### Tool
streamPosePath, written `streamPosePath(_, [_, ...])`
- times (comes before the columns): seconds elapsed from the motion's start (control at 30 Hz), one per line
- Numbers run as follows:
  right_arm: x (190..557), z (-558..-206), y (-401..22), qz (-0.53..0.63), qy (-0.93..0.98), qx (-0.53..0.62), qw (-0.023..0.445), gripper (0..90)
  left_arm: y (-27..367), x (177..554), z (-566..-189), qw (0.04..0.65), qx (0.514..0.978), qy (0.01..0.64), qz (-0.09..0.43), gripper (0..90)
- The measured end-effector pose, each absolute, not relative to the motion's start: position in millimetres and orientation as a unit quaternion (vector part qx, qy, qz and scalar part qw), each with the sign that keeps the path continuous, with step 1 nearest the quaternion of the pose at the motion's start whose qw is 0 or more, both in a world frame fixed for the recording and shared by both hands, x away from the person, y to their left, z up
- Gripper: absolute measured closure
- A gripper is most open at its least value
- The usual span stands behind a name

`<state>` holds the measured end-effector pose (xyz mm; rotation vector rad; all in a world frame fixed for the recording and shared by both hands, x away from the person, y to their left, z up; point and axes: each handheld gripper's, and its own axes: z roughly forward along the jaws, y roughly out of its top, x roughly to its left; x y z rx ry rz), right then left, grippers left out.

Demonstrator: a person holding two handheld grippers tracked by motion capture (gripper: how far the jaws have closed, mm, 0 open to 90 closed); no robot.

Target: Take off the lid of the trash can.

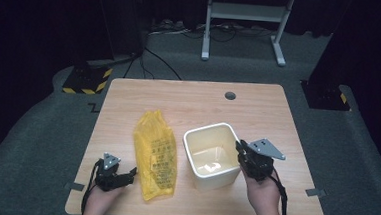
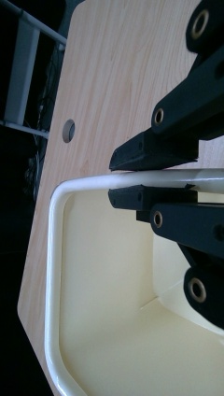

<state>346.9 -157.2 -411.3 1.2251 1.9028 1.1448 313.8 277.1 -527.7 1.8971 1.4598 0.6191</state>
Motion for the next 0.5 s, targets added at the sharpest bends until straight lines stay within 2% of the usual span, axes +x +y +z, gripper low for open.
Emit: streamPosePath(0.5, [347.0, -411.1, -153.7, 0.431, 0.718, 0.451, 0.308, 80.2, 277.1, 313.6, -527.7, 0.329, 0.724, 0.558, 0.237, 19.0])
